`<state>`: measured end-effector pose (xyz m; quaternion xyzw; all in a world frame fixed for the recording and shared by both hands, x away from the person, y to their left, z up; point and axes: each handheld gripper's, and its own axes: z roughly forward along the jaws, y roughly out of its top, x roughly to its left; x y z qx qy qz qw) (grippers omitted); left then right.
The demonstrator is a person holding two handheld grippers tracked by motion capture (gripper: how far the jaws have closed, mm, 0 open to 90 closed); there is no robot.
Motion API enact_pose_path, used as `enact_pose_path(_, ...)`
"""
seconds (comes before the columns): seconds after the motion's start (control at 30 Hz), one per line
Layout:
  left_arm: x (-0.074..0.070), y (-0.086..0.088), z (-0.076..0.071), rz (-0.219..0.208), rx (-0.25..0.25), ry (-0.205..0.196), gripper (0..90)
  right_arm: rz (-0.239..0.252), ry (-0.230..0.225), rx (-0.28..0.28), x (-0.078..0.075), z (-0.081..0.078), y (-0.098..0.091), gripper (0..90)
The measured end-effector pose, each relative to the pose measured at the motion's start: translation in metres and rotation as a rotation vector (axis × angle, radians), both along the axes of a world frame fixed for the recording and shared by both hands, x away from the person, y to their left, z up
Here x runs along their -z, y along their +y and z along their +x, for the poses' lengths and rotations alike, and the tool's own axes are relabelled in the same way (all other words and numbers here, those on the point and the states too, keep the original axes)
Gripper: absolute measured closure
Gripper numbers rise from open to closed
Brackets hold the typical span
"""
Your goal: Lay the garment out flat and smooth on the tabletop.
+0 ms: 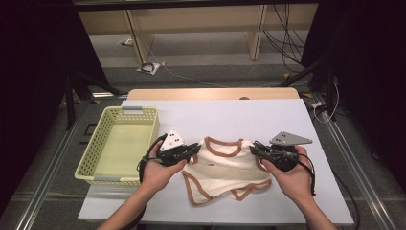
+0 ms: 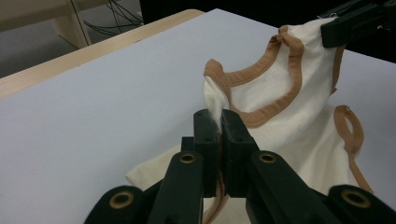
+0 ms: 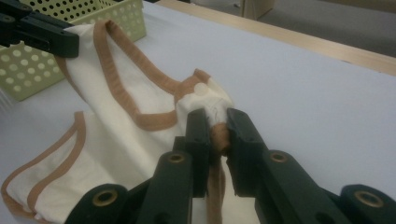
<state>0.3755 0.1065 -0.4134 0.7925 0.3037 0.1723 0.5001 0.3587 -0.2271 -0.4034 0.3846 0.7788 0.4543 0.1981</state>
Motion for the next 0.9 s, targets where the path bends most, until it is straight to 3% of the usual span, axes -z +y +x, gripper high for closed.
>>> enact_pose_path(0.3,-0.007,0.0,0.012,-0.004,-0.021,-0.021,86.0,0.008,-0.034,0.022,-0.005,0.003,-0.002,79.9)
enact_pose_path(0.5,-0.016,-0.002,0.031,-0.016,-0.057,-0.038,86.0,0.01,-0.072,0.046,-0.013,0.017,-0.002,79.9)
enact_pose_path(0.9,-0.033,-0.017,0.063,-0.003,-0.071,-0.056,86.0,-0.013,-0.111,0.103,-0.02,0.051,-0.005,79.9)
